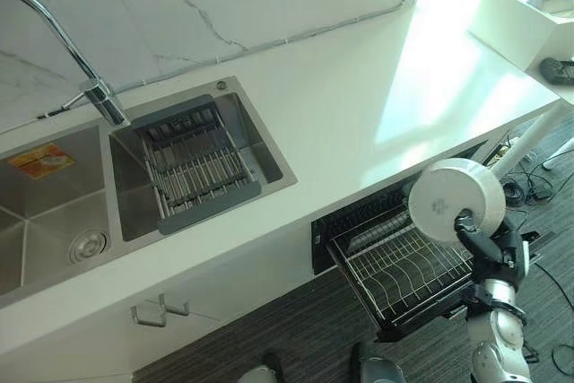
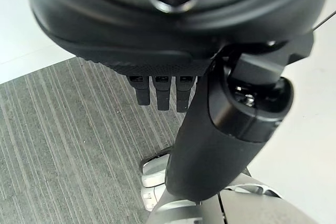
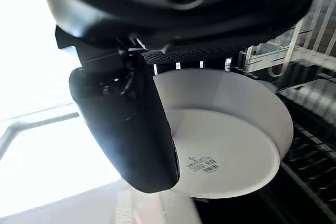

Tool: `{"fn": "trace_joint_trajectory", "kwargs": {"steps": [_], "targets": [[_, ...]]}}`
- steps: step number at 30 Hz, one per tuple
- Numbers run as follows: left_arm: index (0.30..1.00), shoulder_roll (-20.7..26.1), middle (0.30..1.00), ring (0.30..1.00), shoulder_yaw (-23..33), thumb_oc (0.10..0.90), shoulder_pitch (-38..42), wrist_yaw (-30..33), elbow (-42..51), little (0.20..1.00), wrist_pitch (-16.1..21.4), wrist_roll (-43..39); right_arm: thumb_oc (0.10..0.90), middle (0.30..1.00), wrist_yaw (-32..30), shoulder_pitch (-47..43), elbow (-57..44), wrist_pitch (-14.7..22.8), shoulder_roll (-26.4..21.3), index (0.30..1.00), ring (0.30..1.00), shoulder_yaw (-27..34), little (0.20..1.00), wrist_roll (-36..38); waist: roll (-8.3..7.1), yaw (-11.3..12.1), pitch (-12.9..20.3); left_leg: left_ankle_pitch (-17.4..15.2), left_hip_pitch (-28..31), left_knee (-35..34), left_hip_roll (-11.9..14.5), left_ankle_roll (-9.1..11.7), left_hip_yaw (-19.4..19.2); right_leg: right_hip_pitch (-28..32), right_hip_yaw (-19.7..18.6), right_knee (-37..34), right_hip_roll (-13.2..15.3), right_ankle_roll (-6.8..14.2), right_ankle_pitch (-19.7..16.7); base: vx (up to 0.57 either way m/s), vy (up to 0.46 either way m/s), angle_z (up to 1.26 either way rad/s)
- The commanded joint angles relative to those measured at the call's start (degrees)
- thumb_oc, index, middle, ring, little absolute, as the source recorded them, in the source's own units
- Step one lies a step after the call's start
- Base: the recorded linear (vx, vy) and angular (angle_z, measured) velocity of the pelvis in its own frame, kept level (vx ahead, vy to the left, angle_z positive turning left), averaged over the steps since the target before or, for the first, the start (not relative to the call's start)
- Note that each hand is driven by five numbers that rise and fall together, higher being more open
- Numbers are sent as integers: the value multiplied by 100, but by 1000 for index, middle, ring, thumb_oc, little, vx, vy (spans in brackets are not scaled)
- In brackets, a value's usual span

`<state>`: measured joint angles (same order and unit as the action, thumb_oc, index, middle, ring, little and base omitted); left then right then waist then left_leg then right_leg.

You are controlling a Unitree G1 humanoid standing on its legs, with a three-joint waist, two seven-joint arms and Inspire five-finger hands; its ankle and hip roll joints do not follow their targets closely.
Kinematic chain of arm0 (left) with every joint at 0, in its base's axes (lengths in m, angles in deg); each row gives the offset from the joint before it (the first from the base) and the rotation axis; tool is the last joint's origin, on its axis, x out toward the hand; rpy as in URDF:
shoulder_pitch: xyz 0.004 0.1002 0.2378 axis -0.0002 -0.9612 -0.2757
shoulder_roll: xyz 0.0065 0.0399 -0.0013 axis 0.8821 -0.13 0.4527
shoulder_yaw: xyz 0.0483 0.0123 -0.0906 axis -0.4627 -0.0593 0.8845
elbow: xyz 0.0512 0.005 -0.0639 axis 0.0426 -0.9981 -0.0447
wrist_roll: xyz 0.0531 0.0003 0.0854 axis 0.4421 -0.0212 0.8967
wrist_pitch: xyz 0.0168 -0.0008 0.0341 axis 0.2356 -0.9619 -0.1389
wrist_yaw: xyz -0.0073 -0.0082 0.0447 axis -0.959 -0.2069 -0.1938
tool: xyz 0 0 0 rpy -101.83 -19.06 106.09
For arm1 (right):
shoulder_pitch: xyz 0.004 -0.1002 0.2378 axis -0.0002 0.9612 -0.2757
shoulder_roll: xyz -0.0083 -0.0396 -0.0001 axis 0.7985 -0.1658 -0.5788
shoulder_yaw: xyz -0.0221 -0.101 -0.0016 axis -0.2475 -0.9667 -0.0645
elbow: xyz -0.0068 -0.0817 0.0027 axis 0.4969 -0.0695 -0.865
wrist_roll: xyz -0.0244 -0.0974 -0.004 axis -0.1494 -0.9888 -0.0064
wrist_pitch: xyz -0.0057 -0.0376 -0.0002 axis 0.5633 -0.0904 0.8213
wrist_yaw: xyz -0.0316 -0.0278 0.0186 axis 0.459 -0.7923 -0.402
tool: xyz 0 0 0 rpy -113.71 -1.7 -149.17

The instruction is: Place the dishes in the dishwasher.

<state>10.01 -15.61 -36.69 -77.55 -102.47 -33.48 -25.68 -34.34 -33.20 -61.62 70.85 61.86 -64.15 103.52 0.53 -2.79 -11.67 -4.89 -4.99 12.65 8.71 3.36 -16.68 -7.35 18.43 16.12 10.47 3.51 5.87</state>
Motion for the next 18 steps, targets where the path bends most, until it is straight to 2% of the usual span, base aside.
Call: {"fn": "trace_joint_trajectory", "kwargs": {"steps": [1,6,8,10,15,17,18], "targets": [[900,-175,900,900,-208,800,263,-18,199,900,185,-172,400,300,-16,-698,-376,571,-259,300,300,246,300,-212,-21,50,97,-784,94,454,102,85,367,329,-182,107,168,457,600,-25,16,3],[900,-138,900,900,-319,800,286,-40,162,900,198,-271,400,300,-211,-780,332,578,-232,300,300,98,300,-332,13,117,94,-802,73,454,79,82,404,344,-146,107,185,461,624,-23,6,4],[900,-126,900,900,-354,800,275,-47,169,900,206,-266,400,300,-377,-784,581,476,-270,300,300,34,300,-831,24,147,91,-802,70,454,68,81,430,364,-127,107,190,459,632,-17,2,10],[900,-100,900,900,-392,800,288,-84,190,900,184,-215,400,300,-883,-941,1026,293,-502,300,300,-167,300,-1970,36,229,84,-796,68,454,59,94,479,389,-100,107,208,464,636,-11,-3,6],[900,-39,900,900,-431,800,298,-120,279,900,126,-150,400,300,-1655,-1208,1186,-40,-823,300,300,-468,300,-3204,47,342,68,-783,33,454,54,101,536,384,-53,107,231,476,624,-14,-8,3],[900,-12,900,900,-438,800,308,-145,303,900,105,-151,400,300,-2292,-1370,1214,-333,-992,300,300,-662,300,-3881,60,396,47,-768,4,454,54,110,560,375,-31,107,247,483,619,-25,-3,7],[900,3,900,900,-435,800,307,-161,330,900,114,-137,400,300,-2683,-1477,1214,-583,-1096,300,300,-856,300,-4479,81,443,21,-761,-23,454,40,103,590,368,-11,107,261,486,612,-24,4,19]]}}
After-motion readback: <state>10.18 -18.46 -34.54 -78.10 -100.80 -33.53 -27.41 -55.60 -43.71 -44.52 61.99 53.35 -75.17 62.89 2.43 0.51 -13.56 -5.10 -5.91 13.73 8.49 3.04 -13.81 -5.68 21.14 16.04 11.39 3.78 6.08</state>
